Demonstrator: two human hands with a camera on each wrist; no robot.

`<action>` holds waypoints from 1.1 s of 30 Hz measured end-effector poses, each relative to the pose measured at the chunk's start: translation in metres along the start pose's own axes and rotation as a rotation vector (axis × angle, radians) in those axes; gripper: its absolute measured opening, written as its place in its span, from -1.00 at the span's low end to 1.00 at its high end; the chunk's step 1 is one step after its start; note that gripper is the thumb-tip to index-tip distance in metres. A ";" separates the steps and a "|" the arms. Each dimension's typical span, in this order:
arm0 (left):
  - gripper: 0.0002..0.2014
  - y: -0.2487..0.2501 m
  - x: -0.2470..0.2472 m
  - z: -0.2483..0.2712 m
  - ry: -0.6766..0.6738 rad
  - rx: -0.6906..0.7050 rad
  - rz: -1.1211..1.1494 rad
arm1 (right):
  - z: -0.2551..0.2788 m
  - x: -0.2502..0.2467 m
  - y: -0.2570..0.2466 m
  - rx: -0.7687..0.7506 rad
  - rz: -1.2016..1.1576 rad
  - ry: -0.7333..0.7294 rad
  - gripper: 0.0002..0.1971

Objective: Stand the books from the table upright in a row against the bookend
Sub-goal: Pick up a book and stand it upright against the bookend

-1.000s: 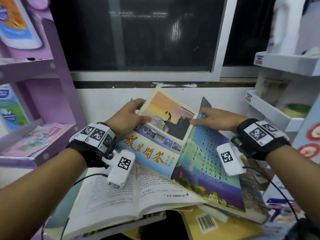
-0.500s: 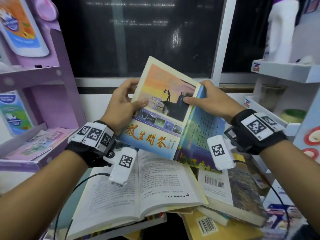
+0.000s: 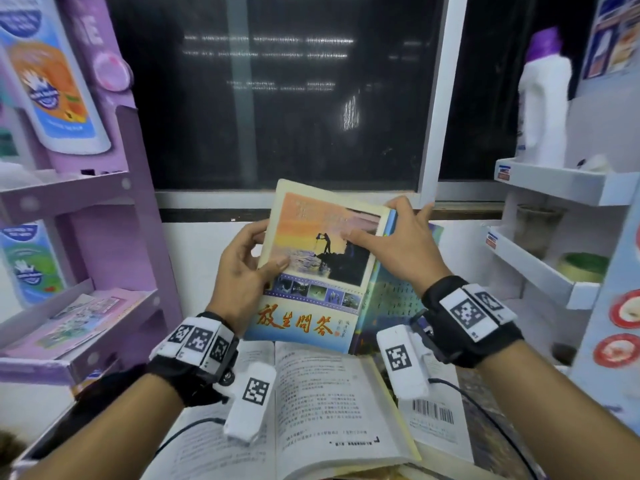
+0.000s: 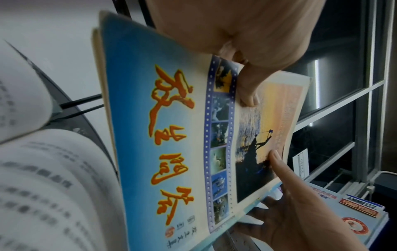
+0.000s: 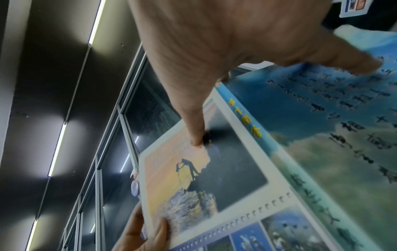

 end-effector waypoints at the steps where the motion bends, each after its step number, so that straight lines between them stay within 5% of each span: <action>1: -0.60 -0.002 -0.001 0.001 -0.006 -0.014 0.007 | 0.000 0.002 -0.001 -0.015 -0.025 -0.005 -0.36; 17: -0.58 -0.034 0.016 -0.009 -0.085 -0.184 -0.161 | 0.011 0.007 0.009 -0.184 -0.126 0.034 -0.57; 27: -0.53 -0.038 0.021 -0.025 -0.070 -0.128 -0.234 | 0.016 -0.006 -0.007 -0.338 -0.315 0.055 -0.64; 33: -0.55 -0.026 0.014 -0.027 -0.199 -0.177 0.009 | 0.020 -0.007 -0.028 -0.431 -0.435 0.019 -0.63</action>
Point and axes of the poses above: each hand's wrist, its own z-axis away from the middle knuckle, its own x-axis out of the palm, y = z × x, the point moved 1 cm from there along -z, towards the middle knuckle, and after that the axes turned 7 degrees about -y, right-handed, at the moved point
